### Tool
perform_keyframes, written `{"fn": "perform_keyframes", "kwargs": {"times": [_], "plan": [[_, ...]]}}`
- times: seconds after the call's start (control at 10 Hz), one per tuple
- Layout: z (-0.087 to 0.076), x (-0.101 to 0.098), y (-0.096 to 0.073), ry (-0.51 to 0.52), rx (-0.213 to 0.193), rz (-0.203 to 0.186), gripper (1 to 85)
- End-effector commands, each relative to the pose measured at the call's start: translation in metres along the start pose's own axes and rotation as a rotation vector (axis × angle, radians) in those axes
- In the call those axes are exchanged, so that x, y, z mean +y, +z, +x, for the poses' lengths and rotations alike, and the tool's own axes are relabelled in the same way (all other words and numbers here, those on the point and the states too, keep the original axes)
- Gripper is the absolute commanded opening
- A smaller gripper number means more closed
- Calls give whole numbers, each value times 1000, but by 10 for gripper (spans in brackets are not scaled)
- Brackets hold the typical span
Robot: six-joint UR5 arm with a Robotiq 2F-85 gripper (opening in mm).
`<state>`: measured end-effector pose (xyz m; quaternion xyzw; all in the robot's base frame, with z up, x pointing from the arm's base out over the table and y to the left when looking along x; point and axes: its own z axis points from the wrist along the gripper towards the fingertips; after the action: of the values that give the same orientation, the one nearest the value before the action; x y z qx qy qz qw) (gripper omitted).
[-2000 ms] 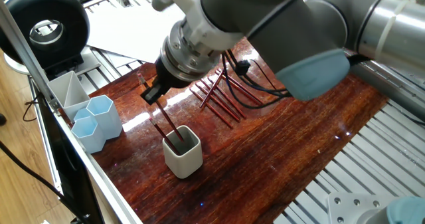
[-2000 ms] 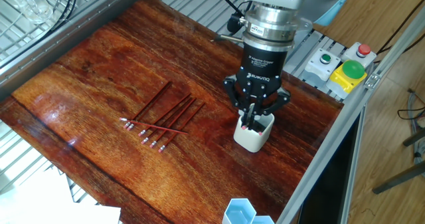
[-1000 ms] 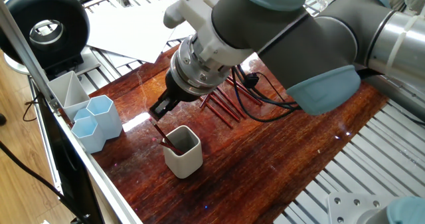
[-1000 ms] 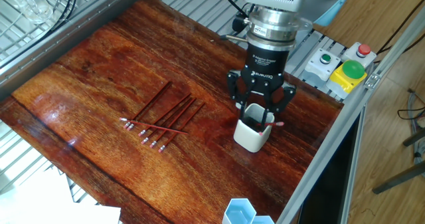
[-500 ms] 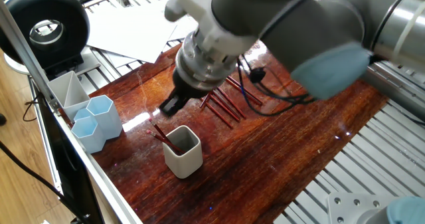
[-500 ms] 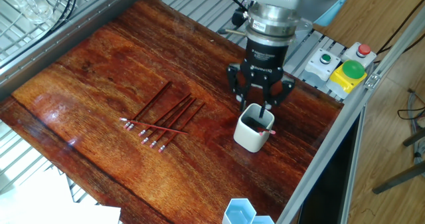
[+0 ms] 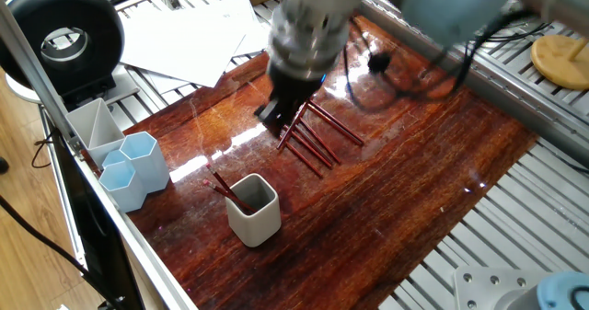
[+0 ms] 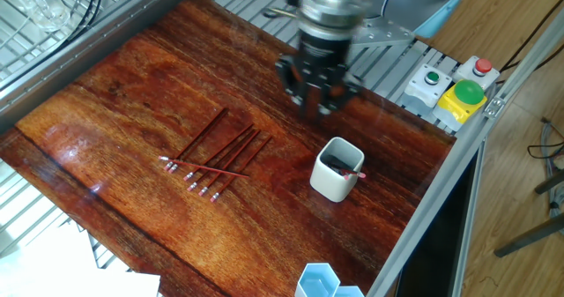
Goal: Put the pen into the pen holder
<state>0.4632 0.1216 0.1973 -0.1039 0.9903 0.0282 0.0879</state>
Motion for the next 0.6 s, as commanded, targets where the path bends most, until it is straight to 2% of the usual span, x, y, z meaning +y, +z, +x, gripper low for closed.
{"fn": "perform_keyframes", "kwargs": {"times": [0.0, 0.1, 0.2, 0.3, 0.5], "plan": [[-6, -57, 3, -10, 79, 5, 283], [-5, -59, 10, 6, 86, 1, 290], [1, -58, 11, 40, 101, 26, 320], [1, -64, 10, 112, 101, 53, 310], [0, -80, 9, 243, 85, 120, 307]]}}
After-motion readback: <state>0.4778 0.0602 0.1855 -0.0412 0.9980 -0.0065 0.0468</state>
